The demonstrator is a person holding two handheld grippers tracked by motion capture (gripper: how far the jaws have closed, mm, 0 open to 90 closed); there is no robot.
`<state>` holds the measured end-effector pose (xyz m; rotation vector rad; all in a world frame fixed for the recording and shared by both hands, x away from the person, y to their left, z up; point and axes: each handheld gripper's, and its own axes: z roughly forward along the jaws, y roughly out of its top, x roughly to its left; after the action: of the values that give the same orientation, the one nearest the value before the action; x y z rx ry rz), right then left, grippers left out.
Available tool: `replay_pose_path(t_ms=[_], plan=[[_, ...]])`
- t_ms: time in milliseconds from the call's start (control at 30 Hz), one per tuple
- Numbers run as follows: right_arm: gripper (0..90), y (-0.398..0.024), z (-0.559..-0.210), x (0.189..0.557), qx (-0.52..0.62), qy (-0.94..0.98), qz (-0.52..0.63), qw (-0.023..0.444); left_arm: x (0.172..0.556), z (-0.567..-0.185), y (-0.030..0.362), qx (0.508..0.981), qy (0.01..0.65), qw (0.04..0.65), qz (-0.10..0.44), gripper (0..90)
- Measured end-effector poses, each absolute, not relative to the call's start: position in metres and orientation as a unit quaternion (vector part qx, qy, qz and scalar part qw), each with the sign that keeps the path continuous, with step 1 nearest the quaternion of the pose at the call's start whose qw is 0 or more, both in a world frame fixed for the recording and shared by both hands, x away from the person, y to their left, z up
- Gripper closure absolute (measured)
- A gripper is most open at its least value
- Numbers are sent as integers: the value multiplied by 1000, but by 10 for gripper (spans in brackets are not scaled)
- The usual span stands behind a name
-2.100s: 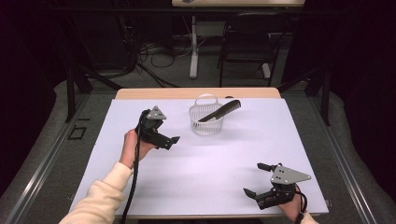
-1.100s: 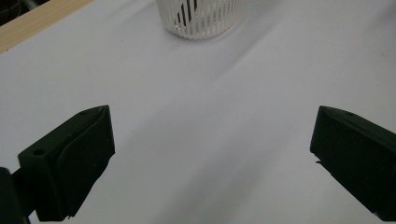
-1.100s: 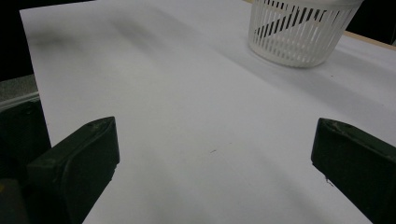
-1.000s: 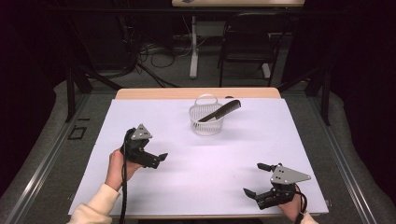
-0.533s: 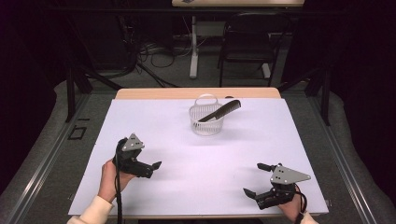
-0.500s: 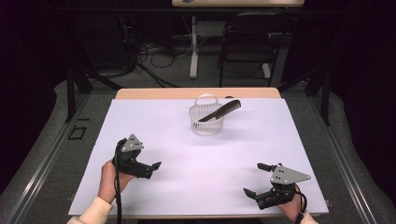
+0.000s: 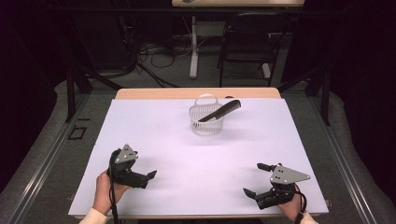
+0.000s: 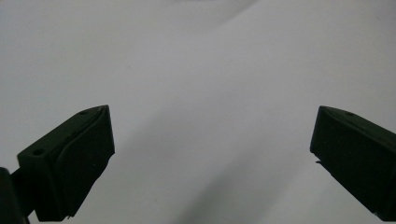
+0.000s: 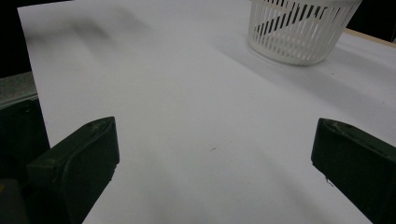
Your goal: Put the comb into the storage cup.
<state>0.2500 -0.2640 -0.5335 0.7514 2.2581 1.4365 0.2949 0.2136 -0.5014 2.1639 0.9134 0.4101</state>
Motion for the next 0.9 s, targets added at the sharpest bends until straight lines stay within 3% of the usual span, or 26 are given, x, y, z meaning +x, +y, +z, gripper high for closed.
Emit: replay_pose_path(t_ms=[900], plan=[[3,-264,-533,250,264,800,507,181,261,-528,220,829,355,391,184,0]])
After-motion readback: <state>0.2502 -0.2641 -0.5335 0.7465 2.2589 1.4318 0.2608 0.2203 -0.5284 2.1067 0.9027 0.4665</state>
